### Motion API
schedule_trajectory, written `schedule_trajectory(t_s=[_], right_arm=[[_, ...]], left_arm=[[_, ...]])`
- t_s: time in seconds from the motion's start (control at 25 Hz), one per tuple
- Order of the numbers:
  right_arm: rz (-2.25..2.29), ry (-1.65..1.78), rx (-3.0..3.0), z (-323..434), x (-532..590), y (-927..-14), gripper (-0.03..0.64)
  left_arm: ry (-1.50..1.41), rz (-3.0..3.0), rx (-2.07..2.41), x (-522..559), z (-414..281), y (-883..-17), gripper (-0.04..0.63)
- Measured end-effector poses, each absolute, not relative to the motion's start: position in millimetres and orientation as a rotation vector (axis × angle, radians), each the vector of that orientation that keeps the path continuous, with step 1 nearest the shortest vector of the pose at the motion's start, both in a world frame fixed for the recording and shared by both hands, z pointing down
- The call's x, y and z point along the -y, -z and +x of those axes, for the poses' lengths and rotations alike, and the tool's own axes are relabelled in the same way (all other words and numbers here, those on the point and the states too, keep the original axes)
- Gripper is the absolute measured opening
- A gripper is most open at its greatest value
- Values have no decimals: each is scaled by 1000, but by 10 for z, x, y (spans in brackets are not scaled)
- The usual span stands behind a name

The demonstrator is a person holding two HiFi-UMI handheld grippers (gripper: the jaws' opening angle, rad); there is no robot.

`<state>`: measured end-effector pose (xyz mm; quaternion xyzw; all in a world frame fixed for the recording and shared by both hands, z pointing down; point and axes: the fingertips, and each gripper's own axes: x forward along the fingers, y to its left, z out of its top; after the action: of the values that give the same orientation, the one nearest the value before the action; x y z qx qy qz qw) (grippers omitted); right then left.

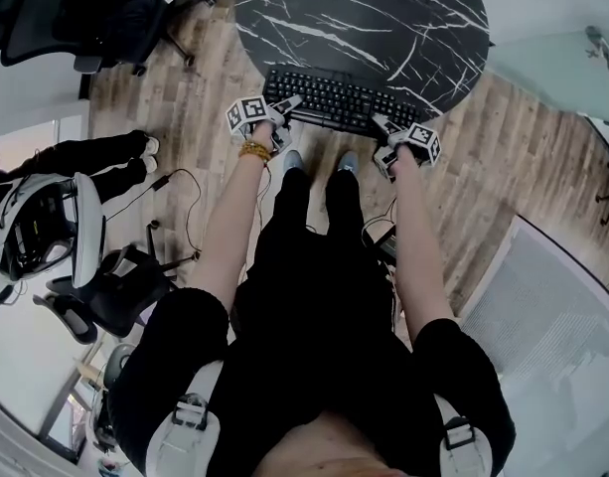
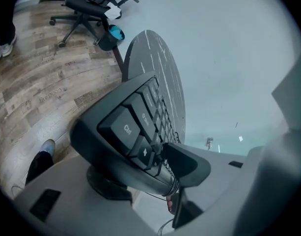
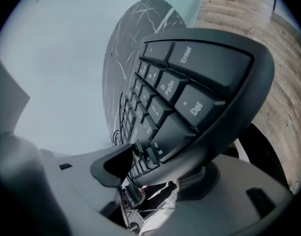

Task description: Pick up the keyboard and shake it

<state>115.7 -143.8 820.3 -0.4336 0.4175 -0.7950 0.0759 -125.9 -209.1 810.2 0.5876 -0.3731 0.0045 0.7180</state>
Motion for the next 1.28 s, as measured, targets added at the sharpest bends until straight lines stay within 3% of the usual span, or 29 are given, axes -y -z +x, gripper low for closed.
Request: schedule_trajectory(t_s=[0.52, 0.76, 0.84, 0.88, 0.96, 1.12, 1.28], right_arm=[[-1298, 2440, -1415, 877, 1145, -8181, 255], [-1341, 2377, -1565, 485, 982, -7747, 254], [-1437, 2197, -1751, 442, 1063, -7501, 219], [-1502, 2049, -1881, 440, 1147, -7360, 146], [-1627, 1691, -2168, 427, 1327, -7077, 101], [-1765, 969, -2610, 291, 1578, -6473, 84], [-1902, 552, -2652, 265, 1755, -5953, 81]], left_arm=[[-85, 1456, 724, 1759, -1048, -8062, 239], [-79, 1441, 779, 1375, -947, -7857, 238], [-125, 1515, 894, 1260, -953, -7713, 191], [-168, 1606, 986, 1263, -968, -7598, 134], [-281, 1861, 1206, 1370, -995, -7283, 32], [-420, 2349, 1379, 1611, -752, -6597, 21], [-377, 2493, 1459, 1806, -639, -6139, 21]])
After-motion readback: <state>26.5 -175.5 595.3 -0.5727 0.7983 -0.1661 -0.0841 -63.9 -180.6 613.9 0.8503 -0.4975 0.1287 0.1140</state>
